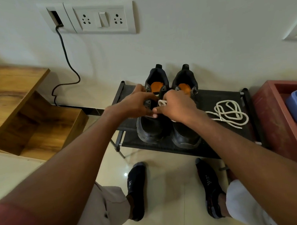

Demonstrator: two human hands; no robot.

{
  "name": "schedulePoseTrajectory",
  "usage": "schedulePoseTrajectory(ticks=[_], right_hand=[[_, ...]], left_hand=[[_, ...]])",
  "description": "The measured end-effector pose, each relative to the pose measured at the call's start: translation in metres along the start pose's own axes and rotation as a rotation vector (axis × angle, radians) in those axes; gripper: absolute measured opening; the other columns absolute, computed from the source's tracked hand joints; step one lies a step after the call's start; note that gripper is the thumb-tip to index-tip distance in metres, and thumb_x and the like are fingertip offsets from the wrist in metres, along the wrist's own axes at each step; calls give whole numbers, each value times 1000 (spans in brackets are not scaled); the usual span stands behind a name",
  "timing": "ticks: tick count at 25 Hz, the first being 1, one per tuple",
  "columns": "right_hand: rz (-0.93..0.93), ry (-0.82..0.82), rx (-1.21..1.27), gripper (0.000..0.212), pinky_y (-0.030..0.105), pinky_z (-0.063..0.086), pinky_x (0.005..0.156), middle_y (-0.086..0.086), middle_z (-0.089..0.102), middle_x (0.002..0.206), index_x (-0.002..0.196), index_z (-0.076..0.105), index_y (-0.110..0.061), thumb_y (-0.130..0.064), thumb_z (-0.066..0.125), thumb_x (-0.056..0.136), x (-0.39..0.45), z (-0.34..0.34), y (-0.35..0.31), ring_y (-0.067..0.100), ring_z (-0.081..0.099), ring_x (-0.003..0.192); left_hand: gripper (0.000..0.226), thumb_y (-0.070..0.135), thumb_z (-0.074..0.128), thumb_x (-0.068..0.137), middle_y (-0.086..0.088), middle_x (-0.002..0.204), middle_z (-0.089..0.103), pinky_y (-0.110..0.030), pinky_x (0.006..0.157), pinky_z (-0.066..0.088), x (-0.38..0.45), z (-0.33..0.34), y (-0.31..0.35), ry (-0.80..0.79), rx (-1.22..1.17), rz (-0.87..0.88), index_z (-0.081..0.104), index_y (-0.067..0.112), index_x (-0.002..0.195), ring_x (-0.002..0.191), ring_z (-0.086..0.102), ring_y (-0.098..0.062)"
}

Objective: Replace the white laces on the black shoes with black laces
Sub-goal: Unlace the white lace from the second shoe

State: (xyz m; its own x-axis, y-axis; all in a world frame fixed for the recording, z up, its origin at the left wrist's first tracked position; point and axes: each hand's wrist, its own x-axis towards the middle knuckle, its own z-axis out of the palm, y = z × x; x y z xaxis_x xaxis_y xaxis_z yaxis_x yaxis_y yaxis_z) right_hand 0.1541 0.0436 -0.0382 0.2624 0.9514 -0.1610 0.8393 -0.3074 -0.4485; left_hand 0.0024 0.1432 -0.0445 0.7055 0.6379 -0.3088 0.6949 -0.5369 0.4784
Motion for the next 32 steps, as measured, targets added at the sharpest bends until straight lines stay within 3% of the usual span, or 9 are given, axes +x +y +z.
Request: schedulePoseTrajectory(ticks=[4, 8, 11, 15, 18, 22, 25, 28, 32], right_hand=[[62, 59, 105, 20, 28, 41, 56, -3, 67, 77, 85, 70, -22, -40, 77, 93, 3, 8, 6, 16, 64, 71], [336, 137, 440, 18, 38, 61, 66, 5, 76, 87, 88, 66, -17, -27, 58, 102, 16, 8, 2, 23, 71, 70], [345, 288, 584, 25, 32, 56, 54, 4, 73, 79, 90, 68, -12, -28, 55, 104, 18, -25, -1, 21, 68, 61], [234, 213, 901, 17, 26, 53, 52, 7, 76, 83, 99, 71, -6, -23, 67, 101, 2, -52, 7, 13, 69, 60], [268, 96, 1248, 18, 34, 60, 64, 14, 77, 93, 108, 69, 0, -17, 66, 102, -4, -62, 13, 25, 75, 79], [191, 130, 1528, 12, 38, 63, 68, 15, 75, 91, 111, 67, 1, -7, 62, 102, -14, -93, 36, 26, 74, 82], [231, 252, 1236, 9, 42, 64, 79, 20, 76, 99, 101, 74, -3, -10, 70, 98, -24, -102, 77, 30, 75, 91], [310, 315, 841, 7, 28, 56, 66, 10, 70, 81, 88, 77, -12, -14, 76, 95, -31, -92, 117, 21, 66, 75], [453, 294, 941, 6, 44, 61, 80, 17, 73, 84, 86, 77, -8, -9, 77, 92, -13, -79, 148, 32, 71, 83]], left_hand=[[117, 51, 93, 68, 5, 161, 5, -56, 117, 40, -3, 8, -2, -176, 0, -122, 21, 45, 159, 148, 27, -41], [120, 39, 95, 70, 1, 167, 0, -58, 115, 42, -4, 15, 7, -148, -20, -145, 15, 46, 160, 151, 25, -44], [118, 40, 94, 71, -1, 167, 4, -59, 113, 44, -5, 11, 8, -160, 11, -155, 17, 46, 160, 149, 29, -45], [68, 38, 84, 84, -11, 147, 41, -42, 98, 55, -2, -9, 18, 78, 58, -96, 51, 29, 143, 119, 59, -32], [19, 33, 62, 103, -5, 111, 70, -35, 84, 58, 0, -21, 47, 423, -365, -90, 66, 19, 116, 95, 68, -20], [50, 58, 41, 107, -8, 106, 78, -39, 88, 60, 1, -16, 93, 140, -783, -47, 66, 16, 116, 101, 74, -21], [42, 53, 54, 104, -9, 96, 72, -36, 77, 54, 7, 8, 118, 183, -351, 41, 66, 14, 114, 90, 69, -20], [48, 50, 71, 93, -7, 121, 57, -45, 94, 49, 14, 38, 137, 159, 120, 88, 61, 22, 130, 122, 53, -31], [54, 50, 70, 92, -14, 141, 41, -57, 109, 34, 23, 66, 166, 226, 357, -32, 55, 21, 135, 135, 33, -41]])
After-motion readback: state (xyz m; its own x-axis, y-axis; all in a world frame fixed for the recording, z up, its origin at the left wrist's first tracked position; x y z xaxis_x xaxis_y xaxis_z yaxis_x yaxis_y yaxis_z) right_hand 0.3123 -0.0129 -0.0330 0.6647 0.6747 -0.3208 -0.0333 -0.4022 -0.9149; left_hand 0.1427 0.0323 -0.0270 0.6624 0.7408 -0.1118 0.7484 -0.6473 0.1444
